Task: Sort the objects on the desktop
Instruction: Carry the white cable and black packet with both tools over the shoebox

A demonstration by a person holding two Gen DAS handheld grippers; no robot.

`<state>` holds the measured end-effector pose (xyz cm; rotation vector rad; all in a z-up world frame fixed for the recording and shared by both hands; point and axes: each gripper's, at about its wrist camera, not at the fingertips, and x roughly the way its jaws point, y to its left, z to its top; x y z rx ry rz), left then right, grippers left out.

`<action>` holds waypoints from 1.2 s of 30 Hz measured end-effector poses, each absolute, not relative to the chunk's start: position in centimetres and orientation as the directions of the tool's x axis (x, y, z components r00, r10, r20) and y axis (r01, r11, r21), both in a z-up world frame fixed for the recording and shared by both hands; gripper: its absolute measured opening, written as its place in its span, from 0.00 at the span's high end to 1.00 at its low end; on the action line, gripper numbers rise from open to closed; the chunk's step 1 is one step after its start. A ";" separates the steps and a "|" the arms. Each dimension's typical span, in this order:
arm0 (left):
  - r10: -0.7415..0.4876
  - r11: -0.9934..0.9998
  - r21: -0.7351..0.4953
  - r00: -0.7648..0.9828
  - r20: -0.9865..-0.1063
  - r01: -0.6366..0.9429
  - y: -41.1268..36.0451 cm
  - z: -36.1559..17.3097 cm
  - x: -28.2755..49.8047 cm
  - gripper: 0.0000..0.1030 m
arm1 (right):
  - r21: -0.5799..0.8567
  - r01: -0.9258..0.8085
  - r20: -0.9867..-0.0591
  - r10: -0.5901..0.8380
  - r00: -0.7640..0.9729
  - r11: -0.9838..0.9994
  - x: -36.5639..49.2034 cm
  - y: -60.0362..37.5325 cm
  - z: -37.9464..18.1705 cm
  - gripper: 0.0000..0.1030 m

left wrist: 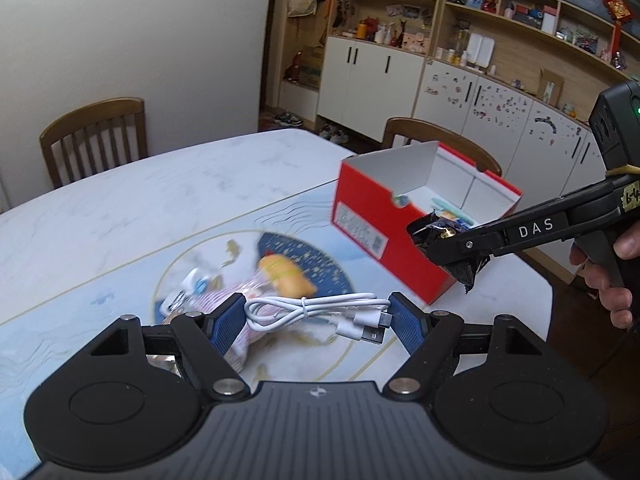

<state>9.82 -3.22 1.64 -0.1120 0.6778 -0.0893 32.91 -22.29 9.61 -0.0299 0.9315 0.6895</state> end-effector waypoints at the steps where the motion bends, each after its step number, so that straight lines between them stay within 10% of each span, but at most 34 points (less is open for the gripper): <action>1: -0.122 0.990 -0.131 0.777 -0.617 0.052 -3.6 1.8 10.1 0.25 | 0.264 -0.556 -0.742 0.534 0.405 0.788 33.1 -22.7 9.8 0.67; 36: -0.254 0.964 -0.098 0.753 -0.607 0.246 -17.2 2.7 24.2 0.25 | 0.186 -0.483 -0.770 0.432 0.470 0.856 43.7 -35.5 10.2 0.67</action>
